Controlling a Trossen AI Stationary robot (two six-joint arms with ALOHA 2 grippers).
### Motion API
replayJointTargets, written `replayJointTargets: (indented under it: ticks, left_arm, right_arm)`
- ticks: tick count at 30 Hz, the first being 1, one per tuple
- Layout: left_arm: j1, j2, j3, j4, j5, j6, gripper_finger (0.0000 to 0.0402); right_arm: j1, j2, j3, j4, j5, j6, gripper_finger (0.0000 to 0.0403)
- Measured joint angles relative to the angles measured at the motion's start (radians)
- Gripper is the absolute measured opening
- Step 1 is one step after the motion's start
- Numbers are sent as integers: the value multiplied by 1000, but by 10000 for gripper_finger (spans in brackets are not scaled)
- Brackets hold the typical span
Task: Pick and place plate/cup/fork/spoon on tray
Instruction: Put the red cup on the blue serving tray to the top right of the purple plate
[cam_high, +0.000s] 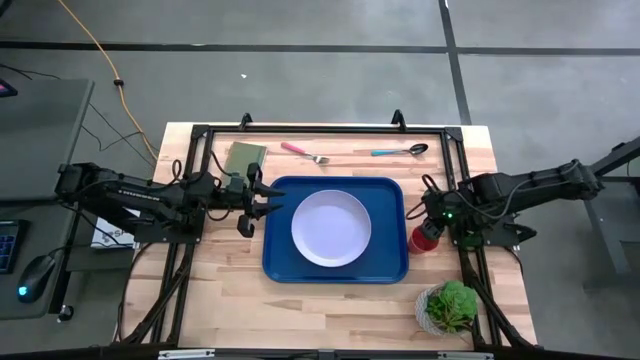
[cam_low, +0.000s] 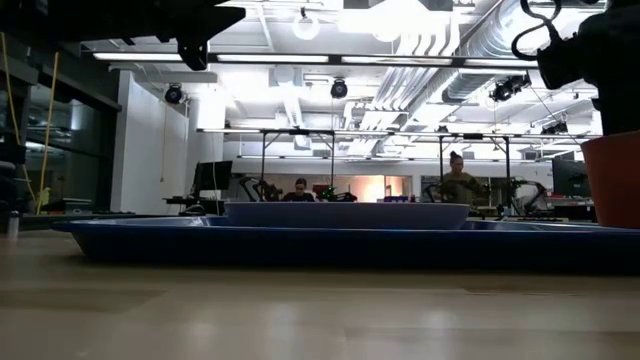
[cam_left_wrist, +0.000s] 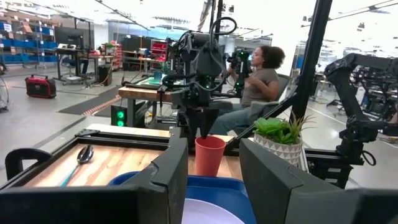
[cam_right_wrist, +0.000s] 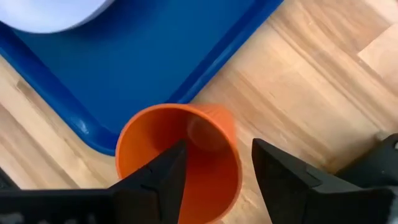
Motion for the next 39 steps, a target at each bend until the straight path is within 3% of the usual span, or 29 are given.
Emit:
replayJointTargets:
  ticks: [10, 26, 31, 36, 39]
  left_arm:
    - [0, 0, 0, 0, 0, 0, 124]
    - [0, 0, 1, -1, 0, 6, 124]
    - [0, 0, 1, -1, 0, 11, 124]
    - [0, 0, 1, -1, 0, 43, 124]
    - [0, 0, 1, -1, 0, 45, 124]
  right_arm:
    - [0, 21, 0, -40, -32, -6, 174]
    - [51, 189, -2, -45, -9, -62, 167]
    - [71, 221, -2, -38, -6, -60, 120]
    - [72, 217, 2, -43, -56, -61, 18]
    - [72, 214, 44, -68, -75, -51, 15]
